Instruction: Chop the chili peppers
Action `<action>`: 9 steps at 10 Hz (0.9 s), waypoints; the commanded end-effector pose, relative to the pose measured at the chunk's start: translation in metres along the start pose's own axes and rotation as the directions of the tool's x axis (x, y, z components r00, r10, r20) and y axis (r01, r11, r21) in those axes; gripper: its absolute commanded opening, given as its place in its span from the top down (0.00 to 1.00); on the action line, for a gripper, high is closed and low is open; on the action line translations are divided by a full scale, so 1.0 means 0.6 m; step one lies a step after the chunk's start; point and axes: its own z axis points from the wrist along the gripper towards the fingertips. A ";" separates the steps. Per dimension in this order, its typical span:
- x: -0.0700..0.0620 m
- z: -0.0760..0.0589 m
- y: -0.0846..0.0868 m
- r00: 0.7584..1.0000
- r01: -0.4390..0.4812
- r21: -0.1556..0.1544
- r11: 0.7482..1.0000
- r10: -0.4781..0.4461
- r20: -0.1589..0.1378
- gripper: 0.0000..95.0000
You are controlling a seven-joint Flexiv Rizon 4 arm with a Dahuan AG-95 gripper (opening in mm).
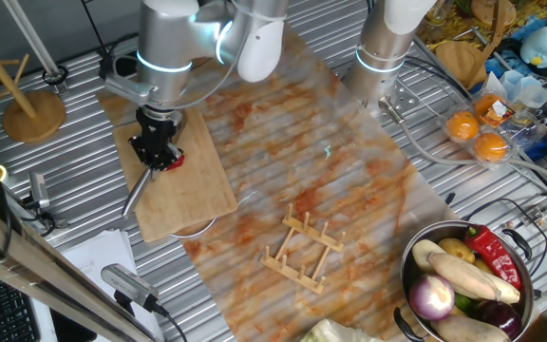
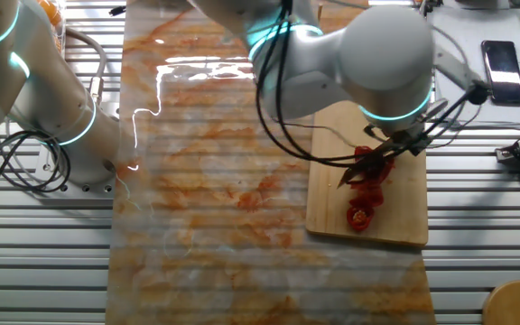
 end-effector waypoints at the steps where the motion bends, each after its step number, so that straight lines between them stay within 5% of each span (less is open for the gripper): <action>1: -0.007 0.022 -0.001 1.000 -0.011 -0.009 1.000 0.012 0.013 1.00; 4: -0.016 0.000 0.001 0.999 -0.019 -0.019 1.000 0.019 -0.029 1.00; 9: -0.017 -0.005 0.002 0.999 -0.018 -0.030 0.999 0.017 -0.051 1.00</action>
